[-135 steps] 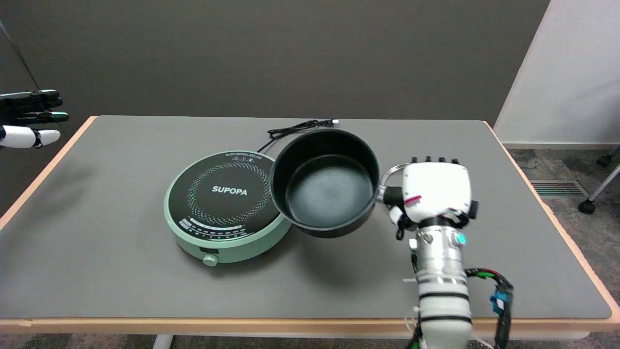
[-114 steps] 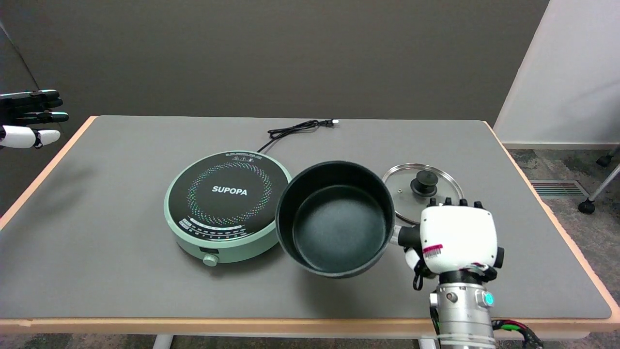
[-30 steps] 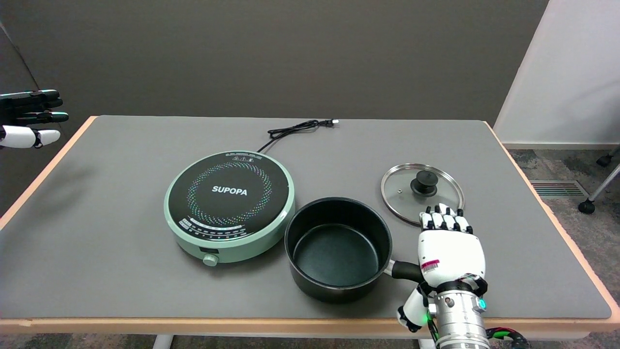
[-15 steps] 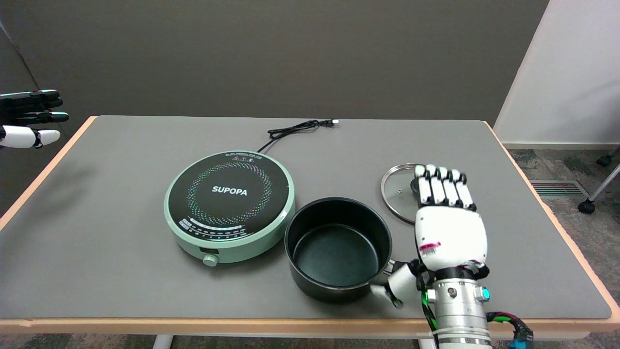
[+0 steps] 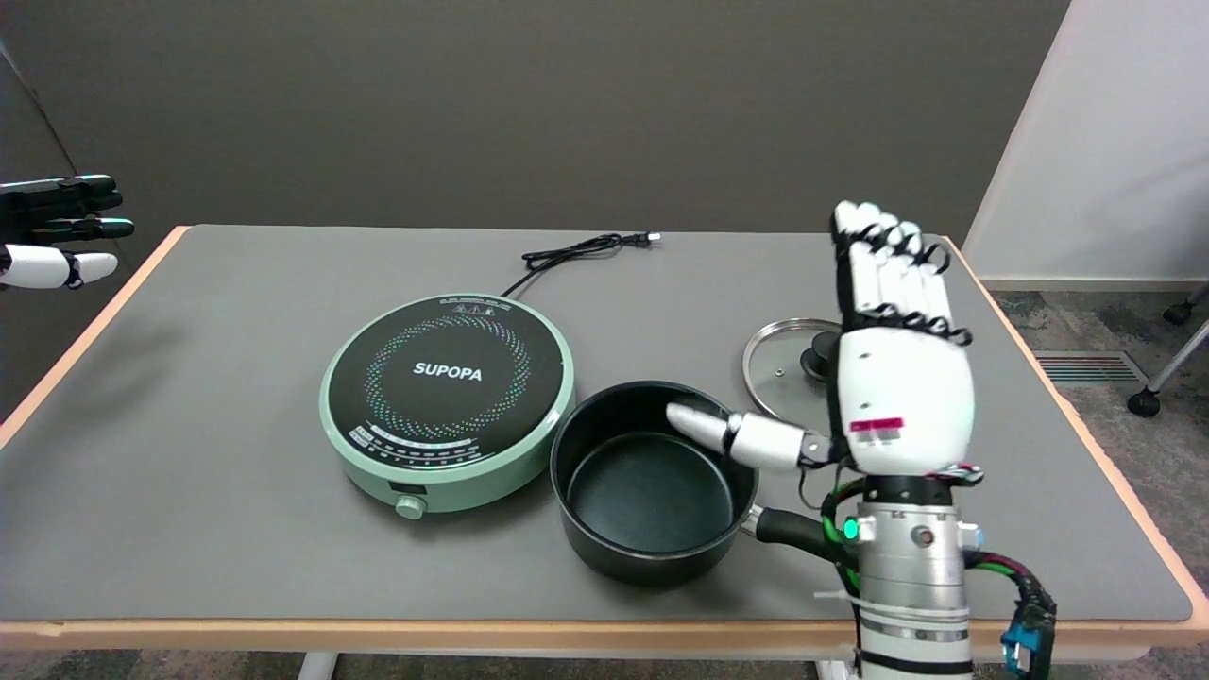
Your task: Place the soup pot onto the table.
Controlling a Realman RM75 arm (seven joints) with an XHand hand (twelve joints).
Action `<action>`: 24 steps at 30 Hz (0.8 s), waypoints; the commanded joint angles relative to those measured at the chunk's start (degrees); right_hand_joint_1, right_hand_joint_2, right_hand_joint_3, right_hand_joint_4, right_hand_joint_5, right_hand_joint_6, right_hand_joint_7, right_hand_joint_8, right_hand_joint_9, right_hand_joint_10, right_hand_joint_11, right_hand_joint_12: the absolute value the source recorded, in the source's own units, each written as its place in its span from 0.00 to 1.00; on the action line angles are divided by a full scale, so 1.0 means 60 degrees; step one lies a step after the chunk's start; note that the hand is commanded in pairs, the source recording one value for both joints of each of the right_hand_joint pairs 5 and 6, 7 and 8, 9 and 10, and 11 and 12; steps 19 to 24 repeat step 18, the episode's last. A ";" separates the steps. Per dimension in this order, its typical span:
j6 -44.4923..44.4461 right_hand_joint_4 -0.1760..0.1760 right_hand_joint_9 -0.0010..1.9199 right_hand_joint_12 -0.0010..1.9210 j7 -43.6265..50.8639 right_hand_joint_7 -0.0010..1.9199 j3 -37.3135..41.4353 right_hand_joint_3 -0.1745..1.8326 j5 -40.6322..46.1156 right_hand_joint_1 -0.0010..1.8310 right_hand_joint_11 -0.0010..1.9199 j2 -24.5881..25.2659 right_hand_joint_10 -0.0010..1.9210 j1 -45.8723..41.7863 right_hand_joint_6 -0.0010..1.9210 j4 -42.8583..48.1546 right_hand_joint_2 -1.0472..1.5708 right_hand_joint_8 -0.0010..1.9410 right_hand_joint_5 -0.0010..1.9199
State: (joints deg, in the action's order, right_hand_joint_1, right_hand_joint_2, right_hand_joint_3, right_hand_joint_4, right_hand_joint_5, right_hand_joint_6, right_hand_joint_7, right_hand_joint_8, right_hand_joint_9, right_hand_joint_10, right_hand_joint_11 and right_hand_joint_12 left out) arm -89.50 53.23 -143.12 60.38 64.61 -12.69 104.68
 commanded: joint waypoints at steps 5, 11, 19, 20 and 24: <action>-0.2424 0.27 0.07 0.07 -0.6586 0.07 0.1313 0.03 -0.2272 0.27 0.07 -0.0575 0.07 0.0392 0.07 -0.1062 0.78 0.07 0.07; -0.2631 0.19 0.08 0.08 -0.6696 0.08 0.1340 0.06 -0.2355 0.26 0.08 -0.0469 0.08 0.0338 0.08 -0.1202 0.95 0.08 0.08; -0.2631 0.17 0.06 0.06 -0.6696 0.06 0.1340 0.10 -0.2459 0.27 0.06 -0.0469 0.06 0.0337 0.06 -0.1139 1.00 0.06 0.06; -0.2631 0.17 0.06 0.06 -0.6696 0.06 0.1340 0.10 -0.2459 0.27 0.06 -0.0469 0.06 0.0337 0.06 -0.1139 1.00 0.06 0.06; -0.2631 0.17 0.06 0.06 -0.6696 0.06 0.1340 0.10 -0.2459 0.27 0.06 -0.0469 0.06 0.0337 0.06 -0.1139 1.00 0.06 0.06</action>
